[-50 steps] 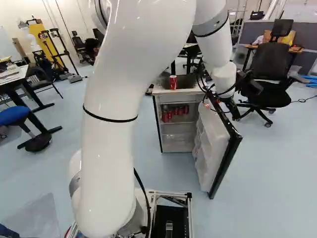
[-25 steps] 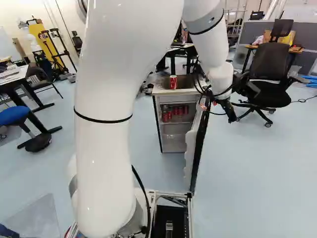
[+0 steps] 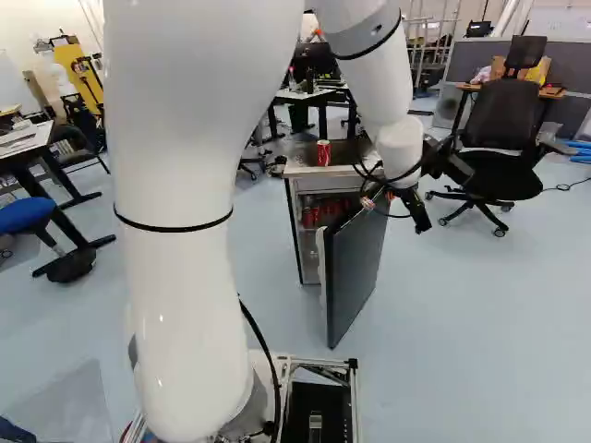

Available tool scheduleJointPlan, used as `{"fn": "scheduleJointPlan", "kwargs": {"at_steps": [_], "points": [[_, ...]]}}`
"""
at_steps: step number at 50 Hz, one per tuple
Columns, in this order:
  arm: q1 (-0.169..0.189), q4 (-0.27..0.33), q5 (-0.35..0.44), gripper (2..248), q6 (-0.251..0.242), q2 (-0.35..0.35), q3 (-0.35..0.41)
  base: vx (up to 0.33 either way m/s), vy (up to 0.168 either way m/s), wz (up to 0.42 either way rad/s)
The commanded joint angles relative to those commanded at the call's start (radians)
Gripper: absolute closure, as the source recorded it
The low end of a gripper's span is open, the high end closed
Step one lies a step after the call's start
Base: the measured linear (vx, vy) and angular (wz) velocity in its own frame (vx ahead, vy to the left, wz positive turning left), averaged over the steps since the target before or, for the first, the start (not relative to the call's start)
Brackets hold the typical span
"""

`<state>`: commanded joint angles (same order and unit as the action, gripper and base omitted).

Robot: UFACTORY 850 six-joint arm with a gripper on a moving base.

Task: Grab a drink from the fridge

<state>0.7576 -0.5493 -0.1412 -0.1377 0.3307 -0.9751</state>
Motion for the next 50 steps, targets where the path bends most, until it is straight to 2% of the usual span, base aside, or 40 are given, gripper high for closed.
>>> {"fn": "scheduleJointPlan", "kwargs": {"at_steps": [9,29,50], "points": [[-0.014,0.069,0.0,3,0.0,-0.036,0.045,0.0,0.0,0.0],[-0.048,0.275,0.0,3,0.0,-0.116,0.142,0.0,0.0,0.0],[-0.105,0.496,0.0,3,0.0,-0.178,0.215,0.0,0.0,0.0]]}}
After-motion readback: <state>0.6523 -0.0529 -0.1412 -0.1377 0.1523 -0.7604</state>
